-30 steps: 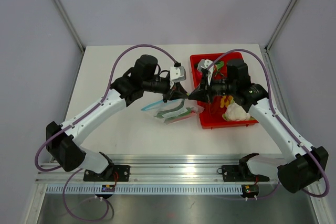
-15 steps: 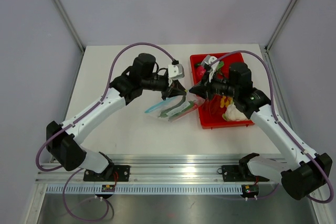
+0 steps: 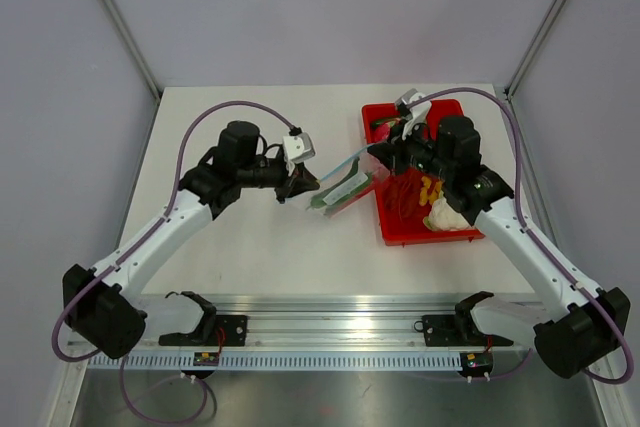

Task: Place the food in the zip-top bag and seal the zipper
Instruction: Zip the zipper food storage bag.

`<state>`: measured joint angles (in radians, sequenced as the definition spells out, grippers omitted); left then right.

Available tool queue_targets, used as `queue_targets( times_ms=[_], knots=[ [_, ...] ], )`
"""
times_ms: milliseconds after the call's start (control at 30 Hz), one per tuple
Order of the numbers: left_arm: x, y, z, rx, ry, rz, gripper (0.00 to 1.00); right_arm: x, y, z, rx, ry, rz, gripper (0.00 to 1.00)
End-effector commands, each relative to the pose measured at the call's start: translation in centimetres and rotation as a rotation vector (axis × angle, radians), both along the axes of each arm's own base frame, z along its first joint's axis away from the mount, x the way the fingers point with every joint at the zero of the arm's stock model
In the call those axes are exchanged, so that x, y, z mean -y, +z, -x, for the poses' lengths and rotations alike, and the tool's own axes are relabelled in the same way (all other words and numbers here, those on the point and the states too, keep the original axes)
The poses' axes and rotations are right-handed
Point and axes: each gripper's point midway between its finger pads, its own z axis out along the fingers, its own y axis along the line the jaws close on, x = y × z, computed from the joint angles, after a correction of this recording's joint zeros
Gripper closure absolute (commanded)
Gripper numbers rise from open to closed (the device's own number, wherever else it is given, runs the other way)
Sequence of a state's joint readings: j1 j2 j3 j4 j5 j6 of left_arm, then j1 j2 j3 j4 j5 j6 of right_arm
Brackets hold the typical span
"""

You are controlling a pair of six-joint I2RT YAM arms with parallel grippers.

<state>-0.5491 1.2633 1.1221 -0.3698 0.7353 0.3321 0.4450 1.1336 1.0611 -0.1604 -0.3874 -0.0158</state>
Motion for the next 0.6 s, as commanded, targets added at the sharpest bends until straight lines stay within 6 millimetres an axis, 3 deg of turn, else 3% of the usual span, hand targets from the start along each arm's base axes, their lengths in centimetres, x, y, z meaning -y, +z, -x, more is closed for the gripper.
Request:
queue_targets(
  times_ms=[0, 67, 300, 567],
  knots=[
    [-3.3, -1.6, 0.6, -0.048, 0.107, -0.047, 1.00, 2.1, 5.8, -3.5, 0.172, -0.167, -0.068, 1.00],
    [-4.4, -1.3, 0.5, -0.025, 0.152, -0.038, 1.00, 2.0, 5.9, -3.8, 0.175, -0.161, -0.071, 1.00],
    [-8.3, -3.0, -0.2, -0.036, 0.276, -0.067, 1.00, 2.2, 5.7, -5.0, 0.170, -0.177, -0.066, 1.00],
    [-9.7, -4.2, -0.7, -0.091, 0.315, -0.076, 1.00, 3.1, 5.3, -6.1, 0.160, -0.206, -0.058, 1.00]
  ],
)
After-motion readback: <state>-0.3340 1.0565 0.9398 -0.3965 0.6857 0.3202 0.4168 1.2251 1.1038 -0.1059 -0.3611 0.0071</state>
